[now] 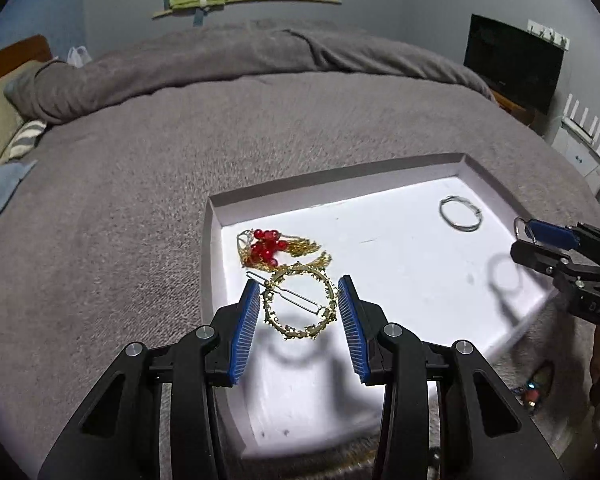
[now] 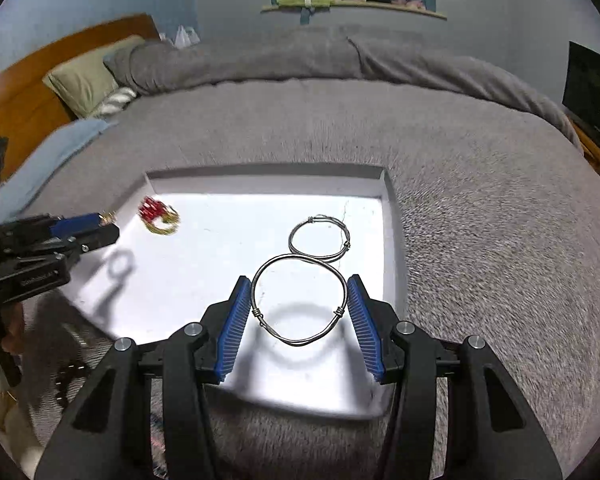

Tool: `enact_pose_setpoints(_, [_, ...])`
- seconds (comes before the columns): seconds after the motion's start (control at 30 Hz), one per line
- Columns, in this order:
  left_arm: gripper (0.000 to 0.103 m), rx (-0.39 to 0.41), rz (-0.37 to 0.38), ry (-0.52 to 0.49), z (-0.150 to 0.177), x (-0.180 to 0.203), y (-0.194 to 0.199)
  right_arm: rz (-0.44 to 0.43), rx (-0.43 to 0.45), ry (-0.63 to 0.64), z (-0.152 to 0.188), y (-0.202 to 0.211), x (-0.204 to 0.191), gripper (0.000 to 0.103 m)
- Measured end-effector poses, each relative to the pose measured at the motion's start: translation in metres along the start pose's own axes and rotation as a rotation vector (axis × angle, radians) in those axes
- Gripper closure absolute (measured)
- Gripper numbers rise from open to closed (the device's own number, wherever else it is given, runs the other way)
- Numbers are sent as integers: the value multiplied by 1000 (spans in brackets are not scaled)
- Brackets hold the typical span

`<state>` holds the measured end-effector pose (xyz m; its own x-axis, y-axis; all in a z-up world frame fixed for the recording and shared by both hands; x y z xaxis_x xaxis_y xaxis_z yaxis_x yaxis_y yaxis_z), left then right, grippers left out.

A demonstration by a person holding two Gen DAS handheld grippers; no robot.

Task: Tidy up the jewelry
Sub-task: 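Carry both pieces into the white box and open both tools, then withdraw both open tools from the box toward the remaining bracelets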

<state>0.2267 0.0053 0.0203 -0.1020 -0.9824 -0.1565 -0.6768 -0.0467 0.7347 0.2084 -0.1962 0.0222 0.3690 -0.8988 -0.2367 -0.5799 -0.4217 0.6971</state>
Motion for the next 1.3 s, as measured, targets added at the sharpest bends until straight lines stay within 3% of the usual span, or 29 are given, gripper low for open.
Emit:
enact_pose_setpoints(0.23, [61, -43, -20, -40, 3, 2, -21, 57, -80, 40, -3, -26, -1, 54])
enact_pose_setpoints(0.63, [60, -66, -27, -69, 5, 6, -33, 85, -116, 87, -5, -41, -5, 54])
enact_pose_setpoints(0.97, [38, -17, 12, -18, 7, 3, -12, 53, -90, 43, -9, -35, -5, 53])
enact_pose_setpoints(1.07, [36, 12, 13, 0, 8, -2, 2, 27, -52, 34, -12, -24, -9, 43])
enact_pose_setpoints(1.17, [25, 41, 18, 16, 10, -7, 16, 29, 0, 56, -13, -4, -18, 34])
enact_pose_setpoints(1.3, [20, 69, 11, 37, 18, -14, 35, 33, 64, 67, -9, 24, -25, 8])
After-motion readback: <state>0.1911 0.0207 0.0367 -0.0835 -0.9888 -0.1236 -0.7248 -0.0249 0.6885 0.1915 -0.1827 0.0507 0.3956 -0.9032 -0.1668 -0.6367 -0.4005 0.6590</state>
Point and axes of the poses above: each gripper's, at about its wrist camera, not at the fingertips, and y roughly against the way its jaws point, x to its right, z to its underside, the point moved 2 cm from there along -y, roughly the way its jaws point, and after that the axes turned 13 degrees about -z, right-handed, at the moved point
